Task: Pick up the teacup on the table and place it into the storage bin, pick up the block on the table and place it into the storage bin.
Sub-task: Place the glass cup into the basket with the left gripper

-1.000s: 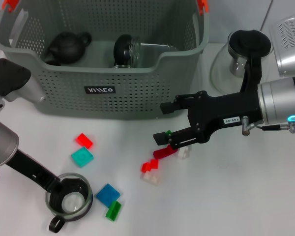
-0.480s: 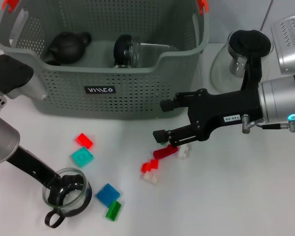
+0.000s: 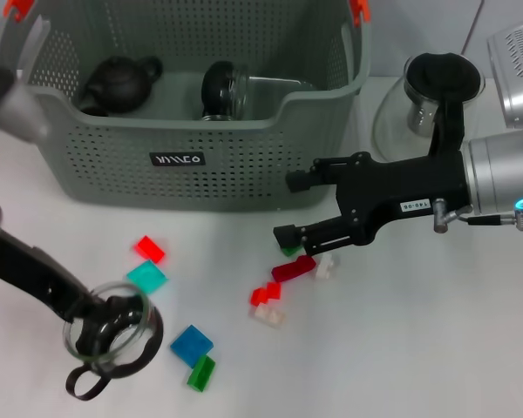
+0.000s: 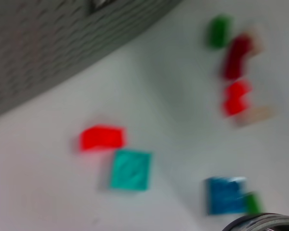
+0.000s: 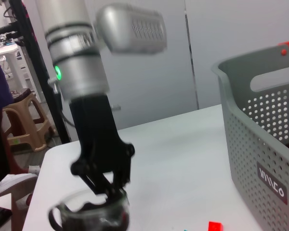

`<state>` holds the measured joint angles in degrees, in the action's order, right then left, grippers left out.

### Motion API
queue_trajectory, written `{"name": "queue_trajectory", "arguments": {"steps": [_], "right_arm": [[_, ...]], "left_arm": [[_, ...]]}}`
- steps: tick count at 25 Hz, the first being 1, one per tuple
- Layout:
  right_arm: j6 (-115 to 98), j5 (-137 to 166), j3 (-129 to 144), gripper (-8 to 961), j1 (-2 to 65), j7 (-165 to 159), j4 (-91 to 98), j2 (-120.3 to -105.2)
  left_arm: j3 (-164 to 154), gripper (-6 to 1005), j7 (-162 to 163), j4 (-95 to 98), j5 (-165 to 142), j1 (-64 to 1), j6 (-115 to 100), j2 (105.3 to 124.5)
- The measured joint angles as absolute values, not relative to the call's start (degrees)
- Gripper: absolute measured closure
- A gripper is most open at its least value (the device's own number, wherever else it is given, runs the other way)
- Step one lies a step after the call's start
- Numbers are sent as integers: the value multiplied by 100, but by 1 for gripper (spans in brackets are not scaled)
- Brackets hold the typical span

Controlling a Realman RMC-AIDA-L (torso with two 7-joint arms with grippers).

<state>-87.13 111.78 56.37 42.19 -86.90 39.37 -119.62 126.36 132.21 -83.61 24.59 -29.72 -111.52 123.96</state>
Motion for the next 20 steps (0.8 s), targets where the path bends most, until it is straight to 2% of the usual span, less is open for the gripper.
{"name": "queue_trajectory", "arguments": {"steps": [4, 9, 11, 20], "right_arm": [[-8760, 11193, 5644, 41, 4214, -8690, 3937, -11946], [-8887, 11214, 5652, 41, 4143, -8690, 3937, -11898], [-8927, 11216, 5646, 41, 4098, -8691, 3937, -11873], [-9090, 11307, 5689, 41, 4033, -8645, 3898, -11847]], "left_arm": [[13151, 959, 13228, -8806, 3158, -3079, -11726, 12265], [13379, 959, 13572, -8583, 4336, -3155, -11750, 11860], [13506, 959, 13607, -8469, 4752, -3243, -11732, 11767], [14188, 958, 13524, -7534, 5759, -4152, -11256, 11347]]}}
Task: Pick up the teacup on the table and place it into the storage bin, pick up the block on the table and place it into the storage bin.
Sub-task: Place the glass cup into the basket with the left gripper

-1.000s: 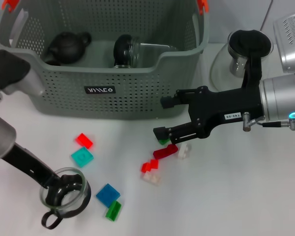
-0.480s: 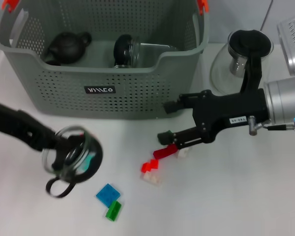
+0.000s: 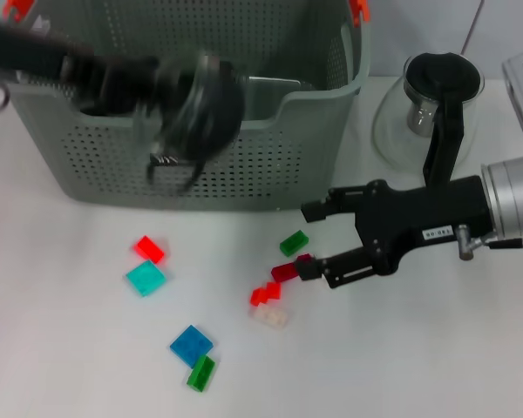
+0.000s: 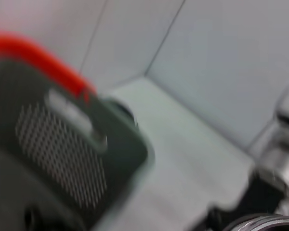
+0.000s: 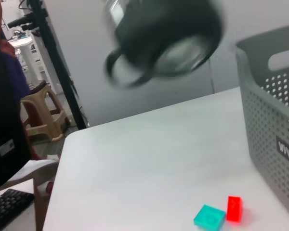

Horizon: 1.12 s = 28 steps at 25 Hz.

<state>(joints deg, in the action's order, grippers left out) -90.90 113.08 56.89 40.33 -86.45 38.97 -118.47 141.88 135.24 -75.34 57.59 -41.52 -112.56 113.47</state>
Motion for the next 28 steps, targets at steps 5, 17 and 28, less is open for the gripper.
{"name": "queue_trajectory", "arguments": {"steps": [5, 17, 28], "right_arm": [[-9168, 11407, 5693, 41, 4033, -8682, 3792, -11840], [-9246, 11407, 5663, 41, 4007, -8693, 3693, -11875], [-9194, 11407, 5691, 41, 4022, -8663, 3556, -11907]], "left_arm": [[14244, 958, 13329, -6819, 5782, -4669, -10420, 11084], [13242, 959, 13264, -5425, 5110, -5234, -6988, 10921], [12419, 959, 13203, -4451, 4626, -5410, -5188, 11136]]}}
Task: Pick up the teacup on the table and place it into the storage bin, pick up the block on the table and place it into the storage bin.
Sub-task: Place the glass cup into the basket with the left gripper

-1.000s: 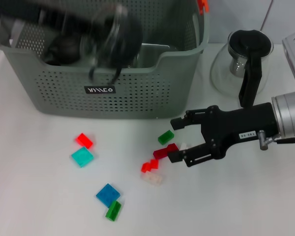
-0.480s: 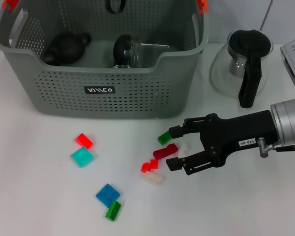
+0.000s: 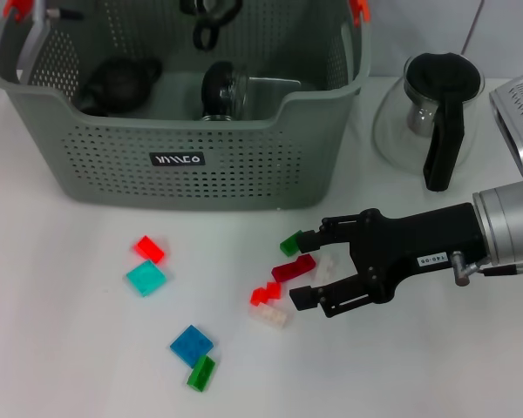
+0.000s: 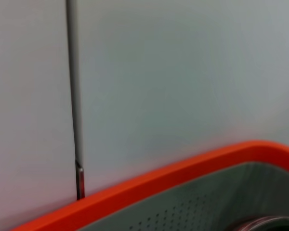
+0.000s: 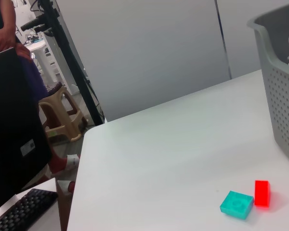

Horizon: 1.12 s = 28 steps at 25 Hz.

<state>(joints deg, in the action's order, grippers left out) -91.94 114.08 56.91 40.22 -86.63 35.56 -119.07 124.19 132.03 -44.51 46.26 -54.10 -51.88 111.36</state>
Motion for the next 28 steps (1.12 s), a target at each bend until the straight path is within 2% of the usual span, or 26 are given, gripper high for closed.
{"name": "queue_trajectory", "arguments": {"steps": [7, 11, 28], "right_arm": [[-9192, 11408, 5701, 42, 4034, -8678, 3556, -11922], [-9193, 11408, 5700, 42, 4035, -8673, 3557, -11925], [-9184, 11408, 5684, 42, 4004, -8645, 3560, -11940]], "left_arm": [[12336, 959, 13200, -4321, 3855, -5418, -4475, 11522], [12322, 959, 13199, -4306, 3619, -5421, -4234, 11657], [12094, 958, 13217, -3964, 3026, -5455, -3812, 11845]]}}
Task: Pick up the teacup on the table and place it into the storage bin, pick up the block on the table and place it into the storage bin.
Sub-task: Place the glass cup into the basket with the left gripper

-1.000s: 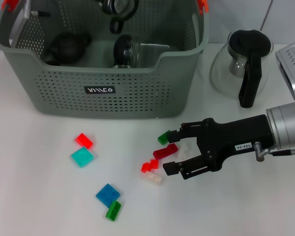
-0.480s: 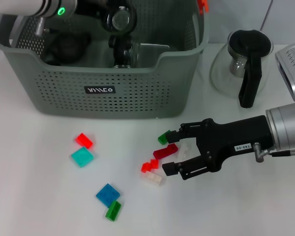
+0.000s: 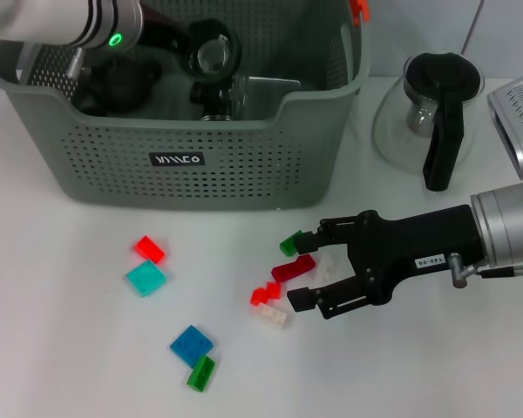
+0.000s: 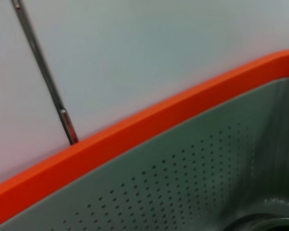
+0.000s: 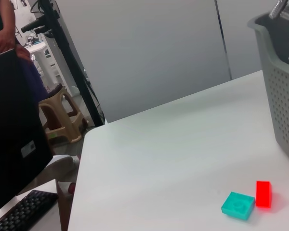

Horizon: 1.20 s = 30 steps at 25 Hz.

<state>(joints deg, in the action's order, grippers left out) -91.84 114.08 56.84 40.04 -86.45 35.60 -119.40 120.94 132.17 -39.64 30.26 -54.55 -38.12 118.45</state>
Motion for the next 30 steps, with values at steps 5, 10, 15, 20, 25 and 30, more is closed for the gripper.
{"name": "queue_trajectory", "arguments": {"steps": [5, 10, 15, 20, 25, 30], "right_arm": [[-9184, 11407, 5687, 42, 3998, -8643, 3560, -11943], [-9184, 11408, 5692, 42, 3997, -8641, 3560, -11945], [-9185, 11408, 5689, 42, 4000, -8640, 3560, -11945], [-9178, 11408, 5696, 42, 4019, -8640, 3559, -11945], [-9175, 11408, 5696, 42, 4025, -8639, 3560, -11945], [-9175, 11408, 5690, 42, 4026, -8639, 3560, -11944]], "left_arm": [[12096, 958, 13257, -3963, 2878, -5460, -3768, 11928], [12096, 958, 13259, -3930, 2851, -5460, -3753, 11950], [12093, 958, 13260, -3901, 2802, -5462, -3742, 11975], [12094, 958, 13232, -3892, 2779, -5431, -3701, 12011], [12092, 959, 13218, -3877, 2764, -5428, -3720, 12017], [11963, 957, 13257, -3876, 2575, -5435, -3733, 12074]]}}
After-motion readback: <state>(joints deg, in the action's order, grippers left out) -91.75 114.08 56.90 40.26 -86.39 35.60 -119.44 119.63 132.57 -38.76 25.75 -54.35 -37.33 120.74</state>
